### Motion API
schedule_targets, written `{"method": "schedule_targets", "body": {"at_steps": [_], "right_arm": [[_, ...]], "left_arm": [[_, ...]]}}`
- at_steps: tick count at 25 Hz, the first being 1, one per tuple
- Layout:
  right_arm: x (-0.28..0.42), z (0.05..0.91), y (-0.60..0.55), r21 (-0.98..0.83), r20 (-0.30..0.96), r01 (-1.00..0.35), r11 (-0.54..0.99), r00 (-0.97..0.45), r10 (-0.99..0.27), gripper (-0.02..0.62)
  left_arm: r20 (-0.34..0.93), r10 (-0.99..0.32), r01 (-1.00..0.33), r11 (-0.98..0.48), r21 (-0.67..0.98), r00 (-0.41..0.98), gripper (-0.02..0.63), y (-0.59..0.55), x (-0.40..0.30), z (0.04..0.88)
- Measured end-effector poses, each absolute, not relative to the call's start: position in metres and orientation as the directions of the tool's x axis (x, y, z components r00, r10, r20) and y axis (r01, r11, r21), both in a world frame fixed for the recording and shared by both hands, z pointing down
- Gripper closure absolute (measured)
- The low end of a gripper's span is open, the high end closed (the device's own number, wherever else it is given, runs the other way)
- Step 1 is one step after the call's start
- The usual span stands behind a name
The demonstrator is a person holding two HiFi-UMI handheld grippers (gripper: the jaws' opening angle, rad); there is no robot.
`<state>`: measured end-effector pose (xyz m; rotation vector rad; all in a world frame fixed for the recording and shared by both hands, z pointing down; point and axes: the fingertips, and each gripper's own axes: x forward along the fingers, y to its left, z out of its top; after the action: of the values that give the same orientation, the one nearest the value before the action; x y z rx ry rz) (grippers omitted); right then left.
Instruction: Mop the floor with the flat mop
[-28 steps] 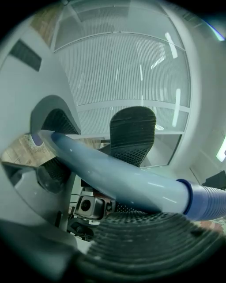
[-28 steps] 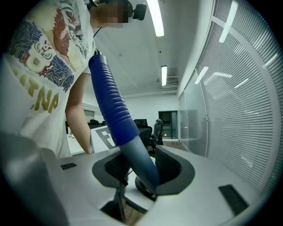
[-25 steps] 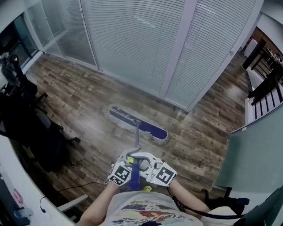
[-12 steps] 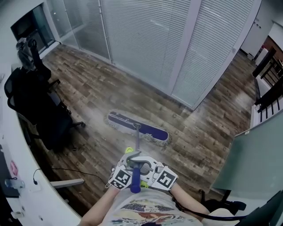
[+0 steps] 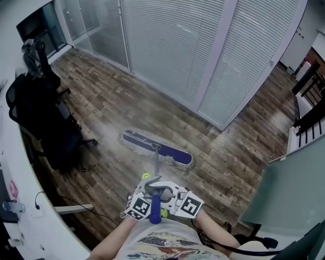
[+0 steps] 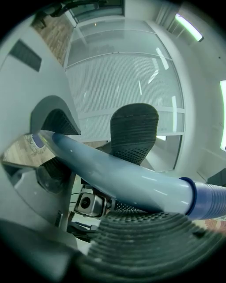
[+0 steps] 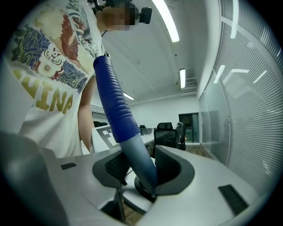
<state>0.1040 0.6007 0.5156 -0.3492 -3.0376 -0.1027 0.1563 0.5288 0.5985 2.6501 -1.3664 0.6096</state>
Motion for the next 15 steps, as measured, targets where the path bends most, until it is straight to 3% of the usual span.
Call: {"method": "schedule_targets", "body": {"at_steps": [15], "right_arm": [[0.009,0.504,0.485,0.038,0.127,0.407,0.913,-0.908,0.400,0.436]], "left_arm": [[0.388,-0.820,-0.871,-0.485,-0.081,0.421,0.502,0.406,0.052,0.586]]}}
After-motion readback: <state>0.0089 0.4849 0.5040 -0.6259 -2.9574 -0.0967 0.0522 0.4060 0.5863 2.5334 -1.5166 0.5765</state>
